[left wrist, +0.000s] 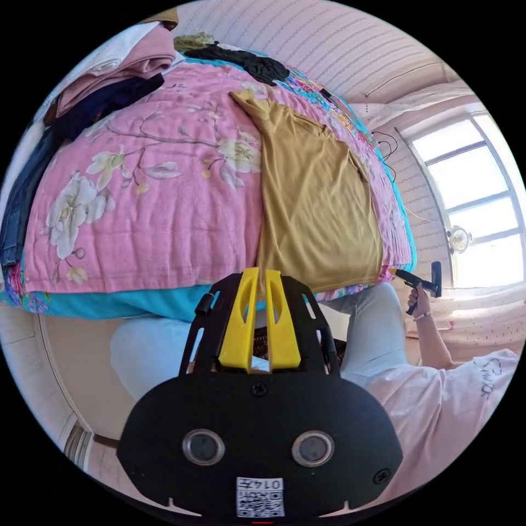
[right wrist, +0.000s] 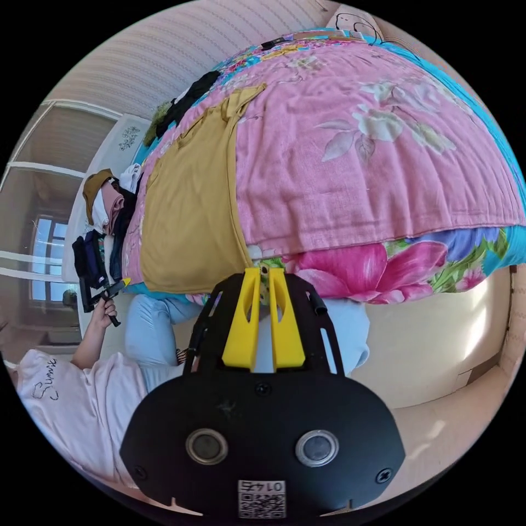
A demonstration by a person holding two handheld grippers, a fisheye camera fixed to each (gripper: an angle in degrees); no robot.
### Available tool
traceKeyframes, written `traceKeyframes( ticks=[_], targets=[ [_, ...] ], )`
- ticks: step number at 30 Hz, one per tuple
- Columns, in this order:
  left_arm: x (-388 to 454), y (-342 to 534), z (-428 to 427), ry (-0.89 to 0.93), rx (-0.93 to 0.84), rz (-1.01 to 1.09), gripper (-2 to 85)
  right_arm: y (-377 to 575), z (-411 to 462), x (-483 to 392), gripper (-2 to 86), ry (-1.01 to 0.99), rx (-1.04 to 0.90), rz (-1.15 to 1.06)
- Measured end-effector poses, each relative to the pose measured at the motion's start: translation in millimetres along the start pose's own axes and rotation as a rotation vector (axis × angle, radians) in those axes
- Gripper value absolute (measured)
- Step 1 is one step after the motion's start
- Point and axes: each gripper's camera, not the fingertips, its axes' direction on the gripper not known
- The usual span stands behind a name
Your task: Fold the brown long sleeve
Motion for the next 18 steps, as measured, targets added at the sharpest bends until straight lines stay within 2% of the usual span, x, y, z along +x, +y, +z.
traceKeyframes(
  ticks=[3,10,18],
  targets=[
    [27.3,-34.5,-0.1,-0.01,0.032,0.076,0.1,-24.1,-16.8,9.1,2.4,-0.017,0.103,-0.027],
    [126.3,-166.9,34.0,-0.027,0.071,0.367,0.3,-164.4,-25.4,22.1,5.8,-0.146,0.279,-0.078],
    [245.6,-305.6,105.2,-0.012,0.077,0.58,2.8,-302.3,16.5,50.3,9.3,-0.143,0.291,0.054]
  ],
)
